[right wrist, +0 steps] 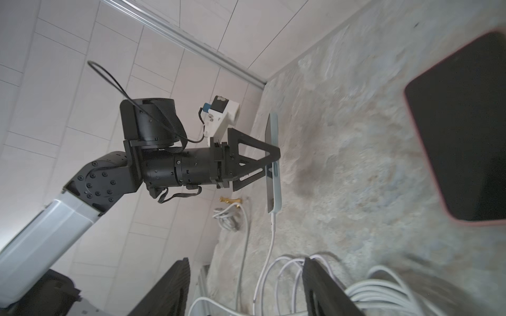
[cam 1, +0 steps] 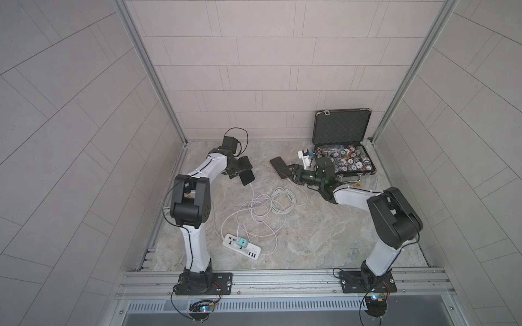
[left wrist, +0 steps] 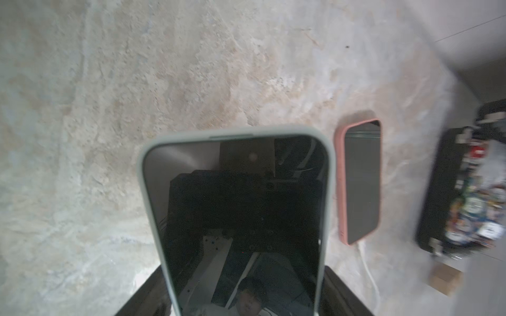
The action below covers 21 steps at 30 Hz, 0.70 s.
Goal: Plug the charging cable into the phone
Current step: Place the phone at the center of the board.
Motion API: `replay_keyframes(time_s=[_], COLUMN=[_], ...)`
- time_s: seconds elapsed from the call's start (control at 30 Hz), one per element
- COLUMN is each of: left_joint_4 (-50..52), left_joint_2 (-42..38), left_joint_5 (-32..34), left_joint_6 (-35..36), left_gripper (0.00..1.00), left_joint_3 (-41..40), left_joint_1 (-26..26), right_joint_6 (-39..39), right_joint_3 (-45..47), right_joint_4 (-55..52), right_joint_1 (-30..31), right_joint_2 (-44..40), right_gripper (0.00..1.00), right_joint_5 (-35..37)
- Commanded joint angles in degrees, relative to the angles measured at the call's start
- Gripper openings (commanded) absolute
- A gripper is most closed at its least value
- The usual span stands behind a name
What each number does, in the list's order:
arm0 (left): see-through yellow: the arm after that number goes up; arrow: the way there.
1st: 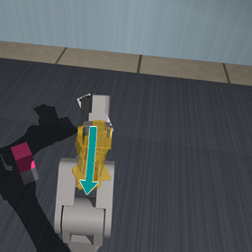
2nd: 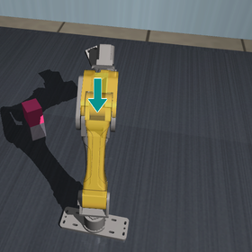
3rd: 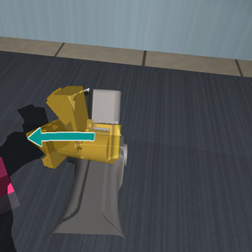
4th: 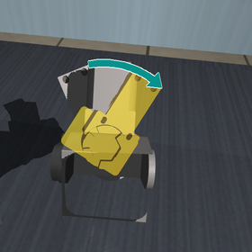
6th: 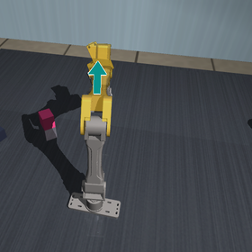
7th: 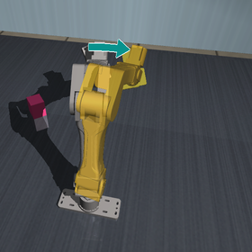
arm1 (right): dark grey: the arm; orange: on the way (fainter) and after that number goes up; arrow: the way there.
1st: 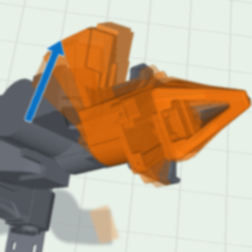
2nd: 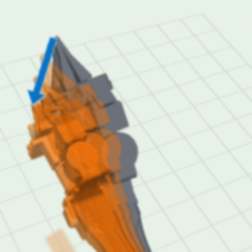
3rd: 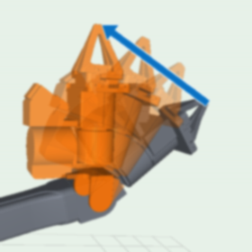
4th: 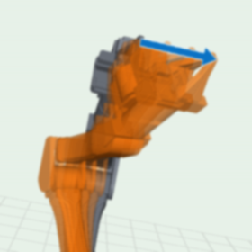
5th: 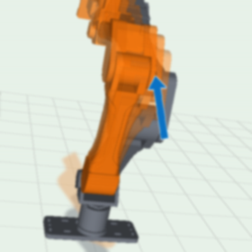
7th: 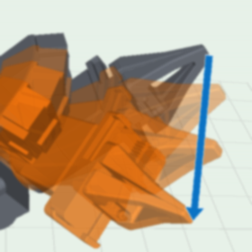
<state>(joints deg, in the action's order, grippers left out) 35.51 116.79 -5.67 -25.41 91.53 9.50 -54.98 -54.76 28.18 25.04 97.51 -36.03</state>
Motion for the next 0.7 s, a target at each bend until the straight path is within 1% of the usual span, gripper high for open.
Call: replay_keyframes(time_s=[0.0,0.17,0.3,0.37,0.53,0.57,0.6,0.63,0.67], left_joint_4=[7.4,12.8,15.5,15.4,17.5,17.6,17.6,17.5,17.1], left_joint_2=[3.3,9.8,13.5,13.6,14.1,13.6,12.9,11.9,10.6], left_joint_5=[7.4,10.1,10.8,10.7,10.4,10.1,10.1,10.0,9.6], left_joint_6=[5.5,6.6,7.3,7.3,6.9,7.0,7.1,7.3,7.6], left_gripper=[0.33,0.37,0.47,0.55,0.82,0.86,0.96,0.99,1.0], left_joint_3=[4.8,11.2,14.3,14.3,15.9,15.9,15.7,15.5,15.1], left_joint_1=[1.7,2.3,2.2,2.3,2.2,2.2,2.3,2.3,2.3], right_joint_6=[16.0,21.6,24.9,26.2,30.2,31.2,31.8,31.9,32.5], right_joint_3=[-1.2,-1.4,-0.4,0.2,1.6,1.9,2.5,3.2,3.8], right_joint_4=[-20.7,-27.8,-31.4,-33.5,-38.0,-38.6,-38.9,-39.1,-39.2], right_joint_1=[0.5,0.5,0.5,0.4,0.2,0.2,0.2,0.1,-0.1], right_joint_2=[-4.4,-8.5,-11.0,-11.9,-13.8,-14.5,-15.3,-16.2,-17.3], right_gripper=[0.68,0.69,0.69,0.7,0.73,0.9,0.99,1.0,1.0], right_joint_5=[9.3,14.8,20.1,23.5,30.2,32.4,35.1,38.4,41.2])
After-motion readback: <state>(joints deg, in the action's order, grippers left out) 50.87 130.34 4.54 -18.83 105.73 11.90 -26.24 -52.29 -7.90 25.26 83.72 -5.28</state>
